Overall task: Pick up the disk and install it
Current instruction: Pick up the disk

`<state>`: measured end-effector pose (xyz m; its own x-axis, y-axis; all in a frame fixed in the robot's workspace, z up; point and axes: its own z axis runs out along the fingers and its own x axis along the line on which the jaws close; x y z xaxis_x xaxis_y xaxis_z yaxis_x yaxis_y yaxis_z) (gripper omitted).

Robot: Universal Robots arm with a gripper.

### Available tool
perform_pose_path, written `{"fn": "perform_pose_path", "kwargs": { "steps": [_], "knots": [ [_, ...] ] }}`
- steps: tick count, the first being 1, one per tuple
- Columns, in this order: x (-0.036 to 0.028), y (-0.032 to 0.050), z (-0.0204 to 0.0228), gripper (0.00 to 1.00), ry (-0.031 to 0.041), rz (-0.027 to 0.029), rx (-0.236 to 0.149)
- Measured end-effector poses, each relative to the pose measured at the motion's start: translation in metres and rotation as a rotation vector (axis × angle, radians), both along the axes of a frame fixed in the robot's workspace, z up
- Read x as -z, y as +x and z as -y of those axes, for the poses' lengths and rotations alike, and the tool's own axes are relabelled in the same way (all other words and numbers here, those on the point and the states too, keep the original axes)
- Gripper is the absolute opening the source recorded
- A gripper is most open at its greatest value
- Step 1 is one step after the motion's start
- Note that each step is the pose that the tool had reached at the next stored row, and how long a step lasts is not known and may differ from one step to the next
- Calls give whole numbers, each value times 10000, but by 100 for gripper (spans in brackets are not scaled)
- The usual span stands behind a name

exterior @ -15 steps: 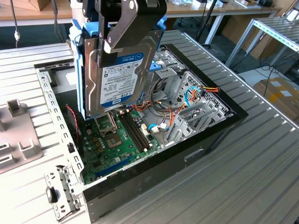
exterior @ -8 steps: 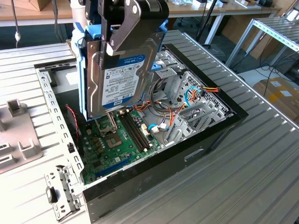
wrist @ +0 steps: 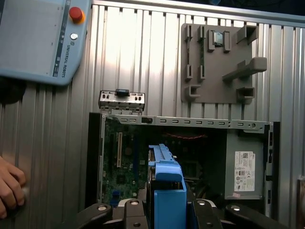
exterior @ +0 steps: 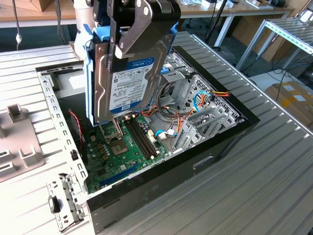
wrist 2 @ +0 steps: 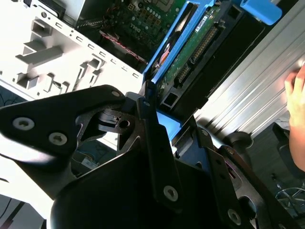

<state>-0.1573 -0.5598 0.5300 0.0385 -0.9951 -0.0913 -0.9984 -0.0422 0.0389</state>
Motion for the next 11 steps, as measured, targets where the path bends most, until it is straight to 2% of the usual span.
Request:
{"fn": "perform_pose_path", "kwargs": {
  "steps": [11],
  "knots": [
    [21, 57, 0, 37, 0, 0, 0]
  ]
}}
